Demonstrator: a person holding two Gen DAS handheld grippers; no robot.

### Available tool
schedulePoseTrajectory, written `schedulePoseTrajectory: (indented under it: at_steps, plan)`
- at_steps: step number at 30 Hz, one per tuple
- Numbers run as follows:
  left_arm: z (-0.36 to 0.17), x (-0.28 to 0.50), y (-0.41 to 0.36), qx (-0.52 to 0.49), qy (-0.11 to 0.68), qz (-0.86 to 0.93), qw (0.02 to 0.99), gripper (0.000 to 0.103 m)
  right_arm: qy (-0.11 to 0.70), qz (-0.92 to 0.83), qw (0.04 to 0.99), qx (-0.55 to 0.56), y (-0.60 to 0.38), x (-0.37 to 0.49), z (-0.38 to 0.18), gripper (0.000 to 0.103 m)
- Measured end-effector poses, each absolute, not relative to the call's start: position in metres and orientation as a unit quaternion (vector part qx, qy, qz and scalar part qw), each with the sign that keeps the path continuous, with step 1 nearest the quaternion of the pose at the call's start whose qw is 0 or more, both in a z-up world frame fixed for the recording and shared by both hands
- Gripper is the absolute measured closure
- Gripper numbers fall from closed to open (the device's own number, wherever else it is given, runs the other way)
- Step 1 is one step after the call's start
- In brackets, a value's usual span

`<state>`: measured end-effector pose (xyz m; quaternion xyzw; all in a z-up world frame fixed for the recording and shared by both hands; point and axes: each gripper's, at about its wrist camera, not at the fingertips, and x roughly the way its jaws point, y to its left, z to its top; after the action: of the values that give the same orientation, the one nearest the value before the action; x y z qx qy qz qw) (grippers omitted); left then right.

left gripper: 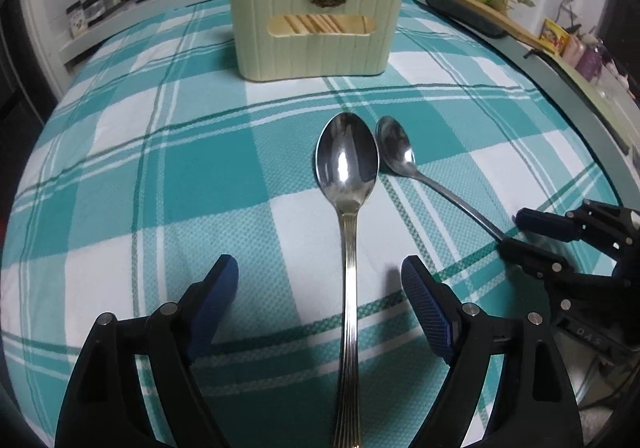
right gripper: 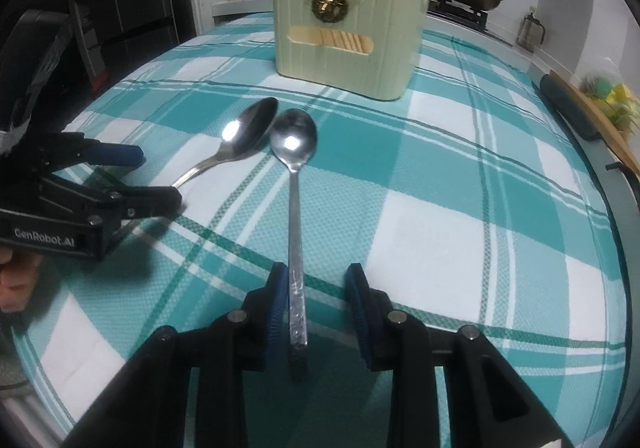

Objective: Organize utensils
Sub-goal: 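Close the left tool on the larger steel spoon while the right tool grasps the smaller spoon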

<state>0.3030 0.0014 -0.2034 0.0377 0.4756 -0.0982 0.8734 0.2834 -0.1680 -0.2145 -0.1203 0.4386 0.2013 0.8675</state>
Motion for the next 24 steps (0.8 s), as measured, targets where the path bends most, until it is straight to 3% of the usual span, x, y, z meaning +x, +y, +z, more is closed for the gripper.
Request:
schedulePoseTrajectory:
  at_steps: [4,8,10,13,15,24]
  plan:
    - [-0.208,0.324,-0.014,0.082,0.470,-0.097,0.873,0.018,0.450,0.183,0.868,-0.098,-0.180,0.281,-0.213,0.072]
    - [-0.213,0.347,-0.017,0.081,0.475,-0.104,0.870,0.018,0.448,0.197,0.866,-0.103,-0.181,0.278,-0.209,0.059]
    - [-0.214,0.356,-0.017,0.073,0.476,-0.109,0.870,0.018,0.444,0.200,0.868,-0.102,-0.182,0.278,-0.206,0.058]
    - [-0.212,0.363,-0.015,0.060,0.468,-0.119,0.874,0.034,0.444,0.202,0.867,-0.101,-0.182,0.279,-0.205,0.058]
    - [-0.210,0.364,-0.013,0.060,0.463,-0.123,0.876,0.060,0.443,0.203,0.867,-0.100,-0.181,0.281,-0.205,0.058]
    - [-0.210,0.348,0.024,0.019,0.464,-0.098,0.880,0.060,0.448,0.220,0.860,-0.102,-0.170,0.306,-0.204,0.058]
